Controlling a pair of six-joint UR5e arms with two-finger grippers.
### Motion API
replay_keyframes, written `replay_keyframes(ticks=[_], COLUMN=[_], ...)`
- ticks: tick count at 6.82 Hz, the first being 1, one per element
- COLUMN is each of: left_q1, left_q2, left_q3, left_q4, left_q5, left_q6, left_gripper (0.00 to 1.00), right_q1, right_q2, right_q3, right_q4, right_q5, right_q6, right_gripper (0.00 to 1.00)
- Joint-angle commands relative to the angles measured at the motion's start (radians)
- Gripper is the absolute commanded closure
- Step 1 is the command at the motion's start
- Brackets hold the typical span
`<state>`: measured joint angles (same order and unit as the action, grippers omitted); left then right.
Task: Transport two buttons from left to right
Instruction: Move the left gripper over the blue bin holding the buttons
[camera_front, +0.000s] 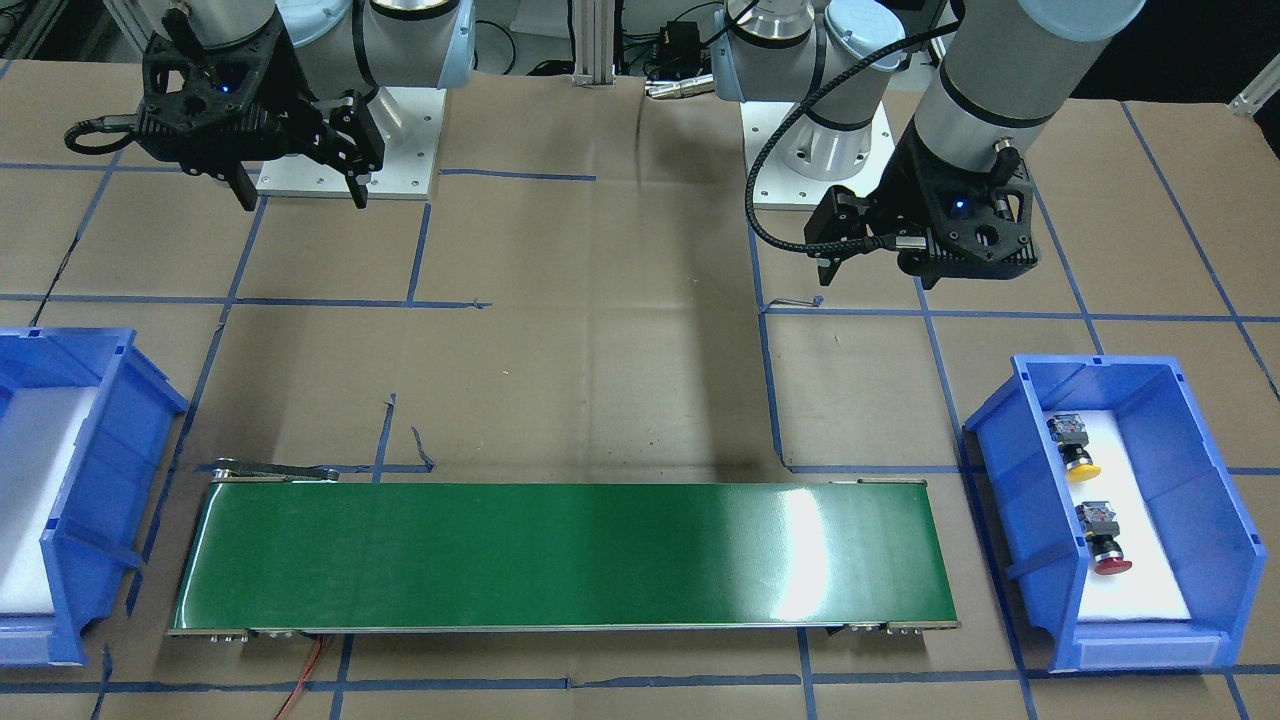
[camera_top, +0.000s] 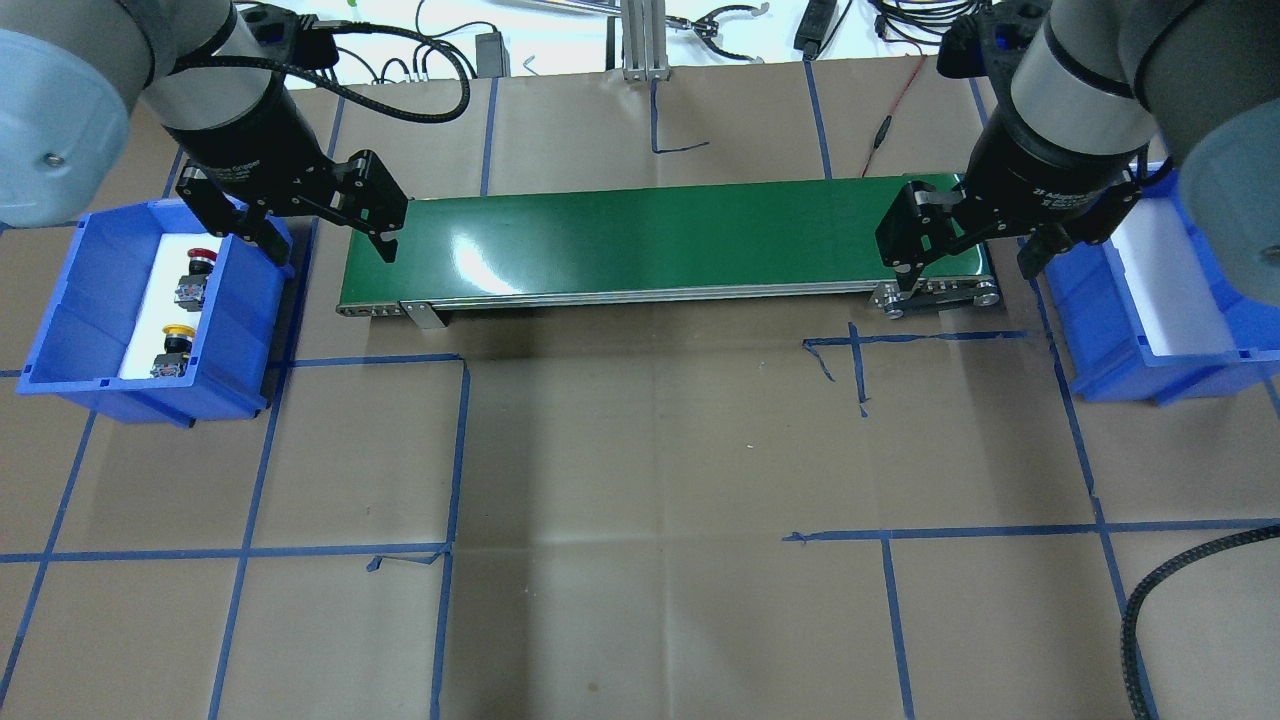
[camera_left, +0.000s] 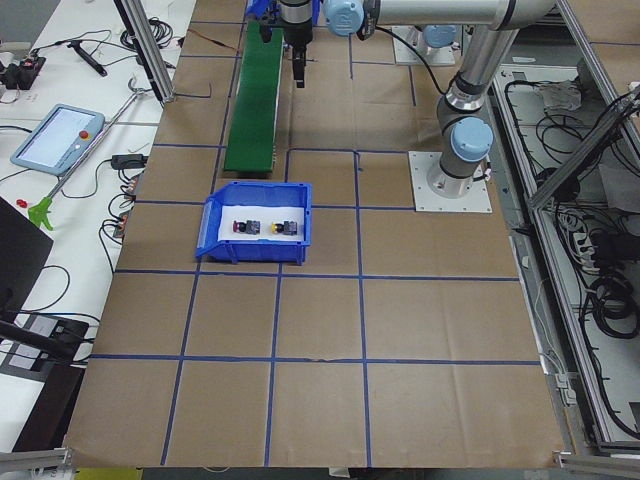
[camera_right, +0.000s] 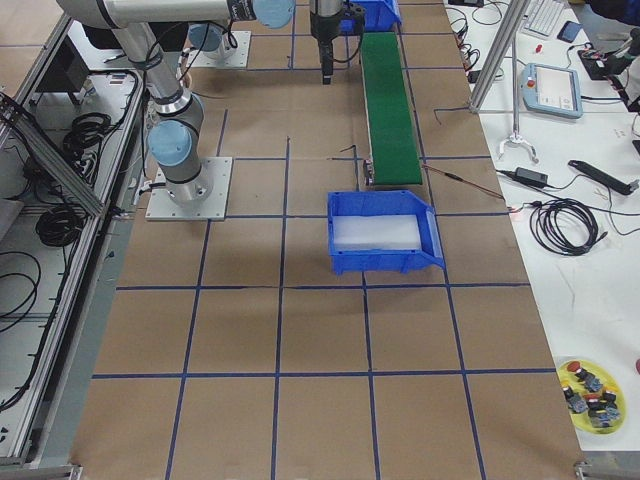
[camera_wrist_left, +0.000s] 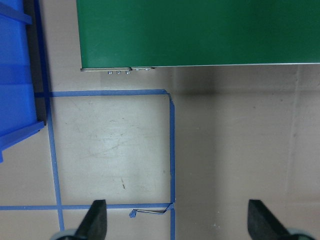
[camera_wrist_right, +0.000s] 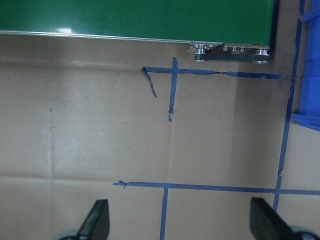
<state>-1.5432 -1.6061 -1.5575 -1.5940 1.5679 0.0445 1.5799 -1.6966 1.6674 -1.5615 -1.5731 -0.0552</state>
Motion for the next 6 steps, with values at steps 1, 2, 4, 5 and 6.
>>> replay_keyframes(ticks=[1,2,4,5,6], left_q1=[0.000,0.002,0.002,0.002,0.005], left_q2=[0.000,-0.002,-0.003,0.001,-0.002], left_q3=[0.001,0.004,0.002,0.002,0.014], left_q4=[-0.001,-0.001,0.000,0.000,0.000], left_q5=[0.001,0.001,0.000,0.001,0.003], left_q6=[0.000,0.002,0.002,0.002,0.003], left_gripper=[0.00,0.00,0.00,0.00,0.00], right_q1=[-0.001,0.000,0.000,0.000,0.000], right_q2=[0.000,0.000,0.000,0.000,0.000], right_q3=[0.000,0.000,0.000,0.000,0.002], right_q4=[0.000,0.000,0.000,0.000,0.001], right_q5=[-0.001,0.001,-0.001,-0.001,-0.001], right_q6=[0.000,0.000,-0.002,0.000,-0.002], right_gripper=[0.00,0.00,0.00,0.00,0.00])
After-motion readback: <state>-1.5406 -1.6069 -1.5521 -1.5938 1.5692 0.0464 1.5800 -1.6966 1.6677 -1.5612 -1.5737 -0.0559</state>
